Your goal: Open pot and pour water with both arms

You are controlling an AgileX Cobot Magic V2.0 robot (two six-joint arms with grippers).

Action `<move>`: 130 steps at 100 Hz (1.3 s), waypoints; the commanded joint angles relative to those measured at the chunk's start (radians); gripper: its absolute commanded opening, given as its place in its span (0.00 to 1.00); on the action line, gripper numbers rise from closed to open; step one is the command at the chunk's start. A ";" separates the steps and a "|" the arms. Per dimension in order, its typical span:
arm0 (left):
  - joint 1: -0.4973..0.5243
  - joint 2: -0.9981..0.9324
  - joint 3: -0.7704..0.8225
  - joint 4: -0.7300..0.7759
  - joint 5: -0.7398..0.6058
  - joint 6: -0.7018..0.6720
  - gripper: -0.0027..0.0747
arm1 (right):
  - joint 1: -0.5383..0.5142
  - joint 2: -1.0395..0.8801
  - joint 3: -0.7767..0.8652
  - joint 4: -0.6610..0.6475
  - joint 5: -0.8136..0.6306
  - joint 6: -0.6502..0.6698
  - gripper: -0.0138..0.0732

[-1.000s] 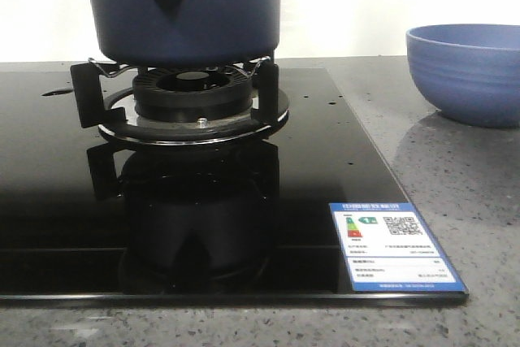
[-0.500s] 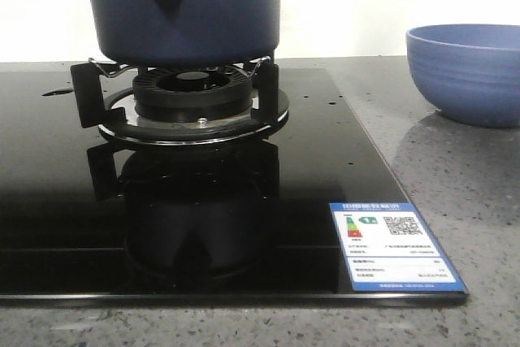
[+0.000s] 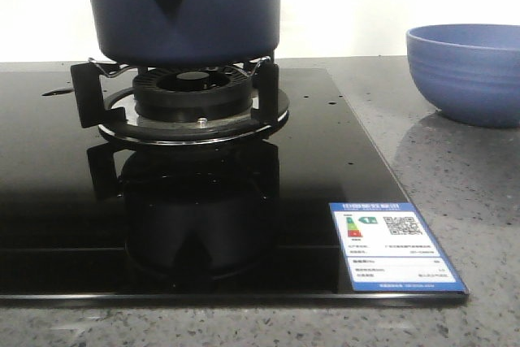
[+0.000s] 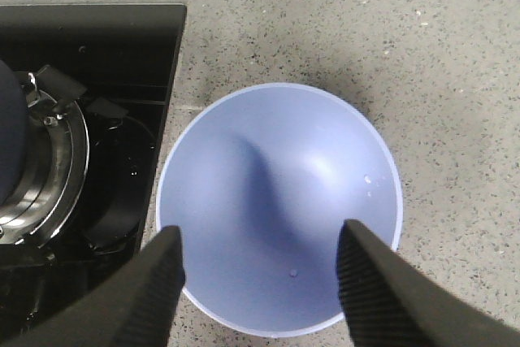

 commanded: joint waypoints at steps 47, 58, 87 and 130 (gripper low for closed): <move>0.259 -0.332 -0.088 -0.067 -0.059 -0.171 0.65 | -0.003 -0.051 -0.028 0.263 -0.138 -0.133 0.42; 0.338 -0.356 -0.088 -0.066 -0.062 -0.254 0.30 | -0.003 -0.094 0.033 0.435 -0.277 -0.250 0.14; 0.434 -0.460 0.023 -0.044 -0.136 -0.293 0.01 | -0.003 -0.272 0.342 0.762 -0.530 -0.687 0.09; 0.168 -0.814 0.647 -0.312 -0.613 0.206 0.01 | -0.003 -0.696 0.921 0.904 -0.802 -1.001 0.09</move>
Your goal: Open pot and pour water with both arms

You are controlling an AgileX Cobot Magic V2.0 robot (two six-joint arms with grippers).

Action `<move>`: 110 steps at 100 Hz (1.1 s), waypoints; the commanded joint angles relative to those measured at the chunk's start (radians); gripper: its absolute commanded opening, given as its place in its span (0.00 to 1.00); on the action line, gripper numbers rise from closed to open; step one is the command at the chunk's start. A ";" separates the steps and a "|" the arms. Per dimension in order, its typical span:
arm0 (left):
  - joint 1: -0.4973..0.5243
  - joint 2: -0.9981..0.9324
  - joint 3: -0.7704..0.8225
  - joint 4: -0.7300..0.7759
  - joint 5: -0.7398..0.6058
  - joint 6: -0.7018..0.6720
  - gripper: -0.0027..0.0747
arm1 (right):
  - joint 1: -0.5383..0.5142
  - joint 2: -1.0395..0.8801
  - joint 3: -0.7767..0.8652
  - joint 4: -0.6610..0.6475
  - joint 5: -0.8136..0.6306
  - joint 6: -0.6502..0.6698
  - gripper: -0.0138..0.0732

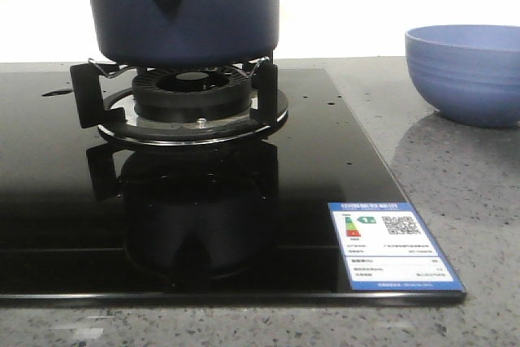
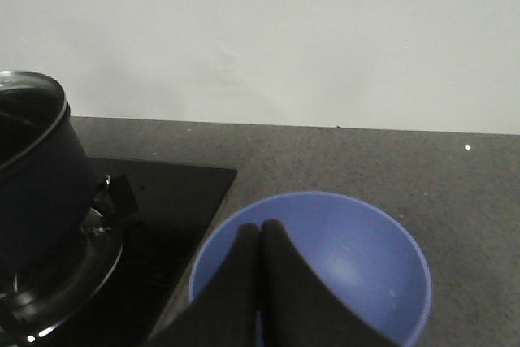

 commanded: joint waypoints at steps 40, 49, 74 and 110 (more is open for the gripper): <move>-0.048 -0.458 0.391 -0.379 -0.061 0.240 0.01 | -0.003 -0.308 0.287 0.051 -0.127 -0.035 0.09; -0.048 -0.497 0.397 -0.379 -0.061 0.240 0.01 | -0.003 -0.308 0.294 0.091 -0.112 -0.035 0.09; -0.048 -0.512 0.397 -0.379 -0.061 0.240 0.01 | -0.003 -0.308 0.294 0.105 -0.087 -0.035 0.09; -0.048 -0.512 0.397 -0.379 -0.061 0.240 0.01 | -0.003 -0.308 0.294 0.105 -0.087 -0.035 0.09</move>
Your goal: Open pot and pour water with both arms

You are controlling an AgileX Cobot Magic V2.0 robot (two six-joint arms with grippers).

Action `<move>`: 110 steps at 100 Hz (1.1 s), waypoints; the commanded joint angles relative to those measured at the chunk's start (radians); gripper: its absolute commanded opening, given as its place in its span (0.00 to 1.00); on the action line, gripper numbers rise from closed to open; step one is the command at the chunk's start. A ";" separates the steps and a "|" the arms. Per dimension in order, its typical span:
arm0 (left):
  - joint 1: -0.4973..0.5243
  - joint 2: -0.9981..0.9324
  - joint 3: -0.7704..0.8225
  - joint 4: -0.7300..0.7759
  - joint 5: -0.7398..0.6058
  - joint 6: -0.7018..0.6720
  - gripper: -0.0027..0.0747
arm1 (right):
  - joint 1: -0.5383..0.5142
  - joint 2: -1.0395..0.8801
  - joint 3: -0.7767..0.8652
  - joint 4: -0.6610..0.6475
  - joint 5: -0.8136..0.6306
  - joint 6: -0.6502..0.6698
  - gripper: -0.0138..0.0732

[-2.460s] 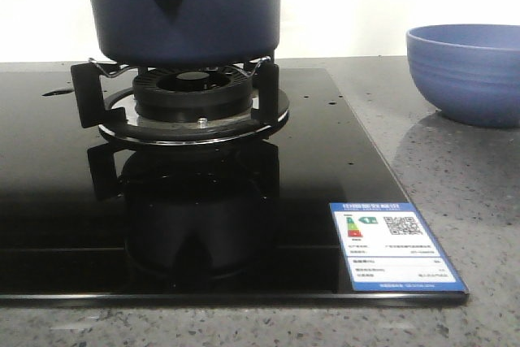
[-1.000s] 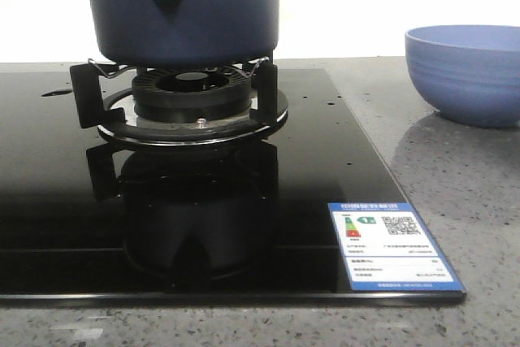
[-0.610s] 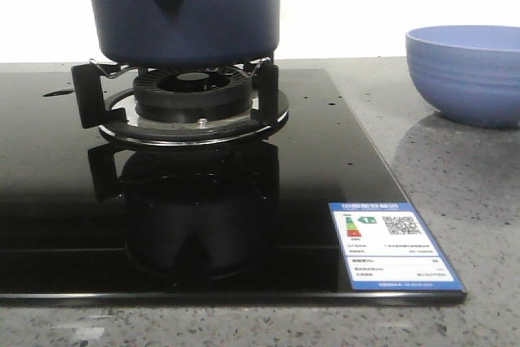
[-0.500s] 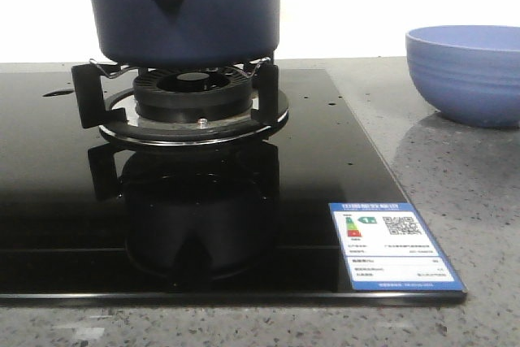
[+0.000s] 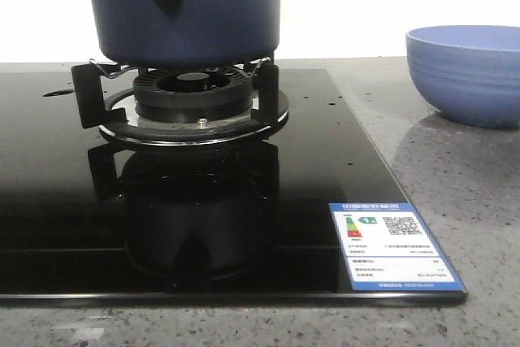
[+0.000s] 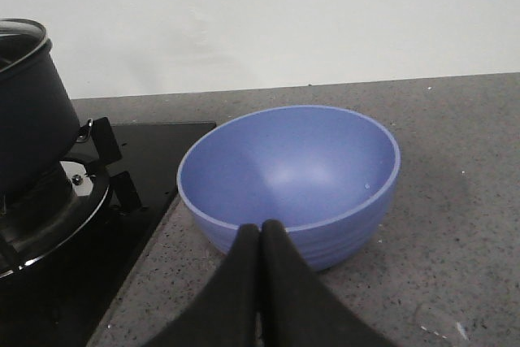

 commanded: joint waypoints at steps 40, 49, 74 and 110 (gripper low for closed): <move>-0.008 0.007 -0.027 -0.049 0.001 -0.012 0.01 | -0.003 0.000 -0.025 0.032 -0.008 -0.010 0.09; -0.008 0.014 -0.030 0.116 -0.048 -0.189 0.01 | -0.003 0.000 -0.025 0.032 -0.008 -0.010 0.09; -0.008 0.014 -0.021 1.410 -0.133 -1.581 0.01 | -0.003 0.000 -0.025 0.032 -0.008 -0.010 0.09; 0.000 -0.257 0.214 1.690 -0.169 -1.773 0.01 | -0.003 0.000 -0.025 0.032 -0.009 -0.010 0.09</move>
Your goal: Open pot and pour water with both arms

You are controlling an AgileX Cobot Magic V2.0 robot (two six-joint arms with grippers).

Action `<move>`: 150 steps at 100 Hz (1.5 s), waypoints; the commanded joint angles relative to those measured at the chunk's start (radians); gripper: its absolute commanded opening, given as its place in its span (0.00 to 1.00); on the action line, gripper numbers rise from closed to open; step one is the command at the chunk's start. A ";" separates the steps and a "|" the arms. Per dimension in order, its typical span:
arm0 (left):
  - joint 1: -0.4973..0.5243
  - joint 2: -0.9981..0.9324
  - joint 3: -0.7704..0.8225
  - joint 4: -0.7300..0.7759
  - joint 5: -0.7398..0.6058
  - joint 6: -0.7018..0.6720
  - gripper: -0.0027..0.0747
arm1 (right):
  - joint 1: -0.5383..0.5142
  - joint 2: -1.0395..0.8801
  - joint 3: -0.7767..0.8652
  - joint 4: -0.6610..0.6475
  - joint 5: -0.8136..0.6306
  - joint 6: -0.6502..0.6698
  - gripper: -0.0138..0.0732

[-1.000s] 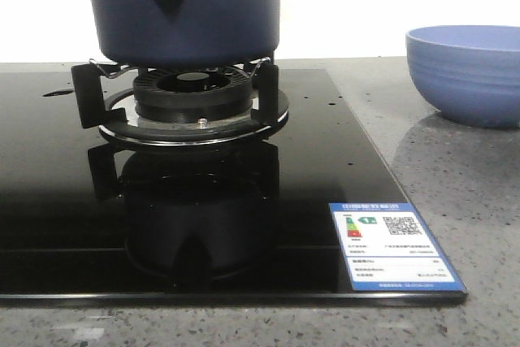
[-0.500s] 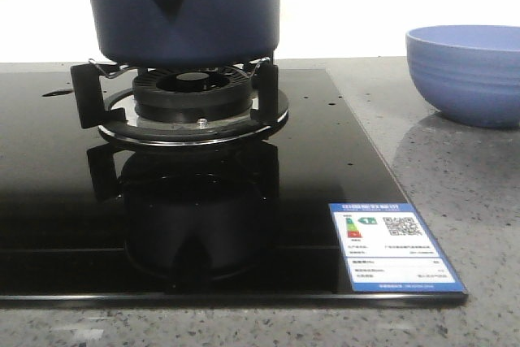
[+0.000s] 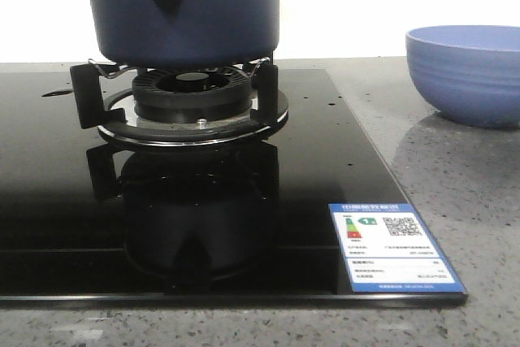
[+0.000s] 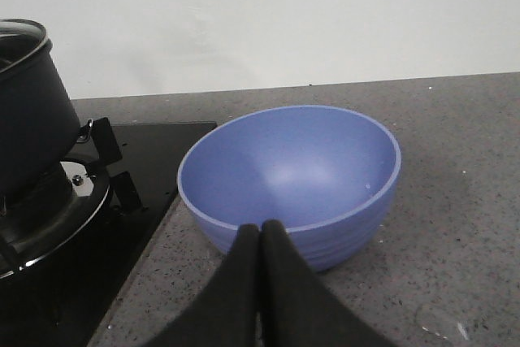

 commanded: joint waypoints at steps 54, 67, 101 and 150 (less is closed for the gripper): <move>0.011 -0.134 0.142 0.069 -0.135 -0.059 0.01 | -0.003 0.002 -0.025 0.030 -0.013 -0.010 0.09; 0.011 -0.134 0.142 0.069 -0.135 -0.059 0.01 | -0.003 0.002 -0.025 0.030 -0.013 -0.010 0.09; 0.011 -0.134 0.142 0.069 -0.135 -0.059 0.01 | -0.003 0.002 -0.025 0.030 -0.013 -0.010 0.09; 0.011 -0.134 0.142 0.069 -0.135 -0.059 0.01 | -0.003 0.000 -0.094 -0.430 -0.070 0.434 0.09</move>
